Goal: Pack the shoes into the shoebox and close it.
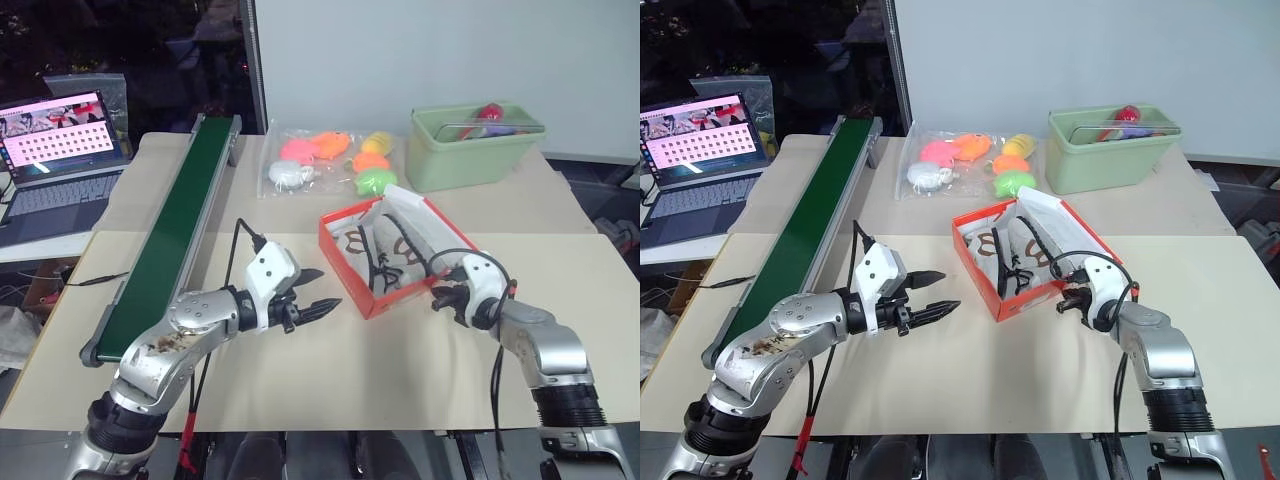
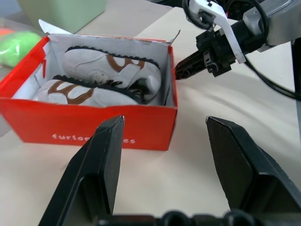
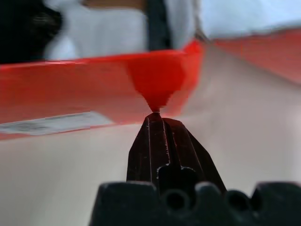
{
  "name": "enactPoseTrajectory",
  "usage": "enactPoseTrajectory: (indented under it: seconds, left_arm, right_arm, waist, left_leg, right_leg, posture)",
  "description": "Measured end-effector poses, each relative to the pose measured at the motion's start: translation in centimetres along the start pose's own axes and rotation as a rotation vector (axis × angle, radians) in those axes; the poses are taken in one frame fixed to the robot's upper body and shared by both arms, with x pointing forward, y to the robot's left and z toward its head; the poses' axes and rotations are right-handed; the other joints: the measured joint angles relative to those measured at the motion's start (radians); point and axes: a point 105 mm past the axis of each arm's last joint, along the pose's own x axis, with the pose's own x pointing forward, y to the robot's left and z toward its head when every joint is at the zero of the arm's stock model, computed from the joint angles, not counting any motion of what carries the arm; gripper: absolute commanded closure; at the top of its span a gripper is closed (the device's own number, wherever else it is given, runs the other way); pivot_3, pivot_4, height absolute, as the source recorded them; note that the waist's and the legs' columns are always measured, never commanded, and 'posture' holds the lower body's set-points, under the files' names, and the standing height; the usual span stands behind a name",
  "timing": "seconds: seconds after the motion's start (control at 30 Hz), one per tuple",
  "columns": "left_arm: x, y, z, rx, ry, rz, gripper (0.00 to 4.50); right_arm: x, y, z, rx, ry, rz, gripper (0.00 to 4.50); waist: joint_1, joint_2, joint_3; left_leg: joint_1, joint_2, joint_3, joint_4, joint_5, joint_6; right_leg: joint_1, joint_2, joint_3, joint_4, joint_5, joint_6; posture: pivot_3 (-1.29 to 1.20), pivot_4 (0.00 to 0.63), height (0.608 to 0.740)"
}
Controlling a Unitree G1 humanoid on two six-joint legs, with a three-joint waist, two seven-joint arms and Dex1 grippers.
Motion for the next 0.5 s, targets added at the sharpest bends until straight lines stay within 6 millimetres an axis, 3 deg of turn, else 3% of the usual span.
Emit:
enactPoseTrajectory:
  seconds: [0.27, 0.5]
  left_arm:
    - [-0.2, 0.3, 0.1, 0.002, 0.000, 0.011, 1.57]
    - [-0.3, 0.4, 0.1, 0.004, 0.001, 0.016, 1.57]
  right_arm:
    - [0.6, -1.7, -1.1, -0.041, 0.046, -0.107, 4.46]
    - [1.7, -3.4, 0.2, -0.077, 0.007, -0.244, 4.46]
  waist:
    - [-0.004, 0.000, 0.000]
    - [-0.017, 0.000, 0.000]
  left_leg:
    - [0.001, 0.000, 0.000, 0.000, 0.000, 0.000]
    - [0.001, 0.000, 0.000, 0.000, 0.000, 0.000]
  right_leg:
    - [0.000, 0.000, 0.000, 0.002, 0.000, 0.000]
    - [0.000, 0.000, 0.000, 0.002, 0.000, 0.000]
  posture:
    - [0.00, 0.150, 0.729]
    - [0.00, 0.150, 0.729]
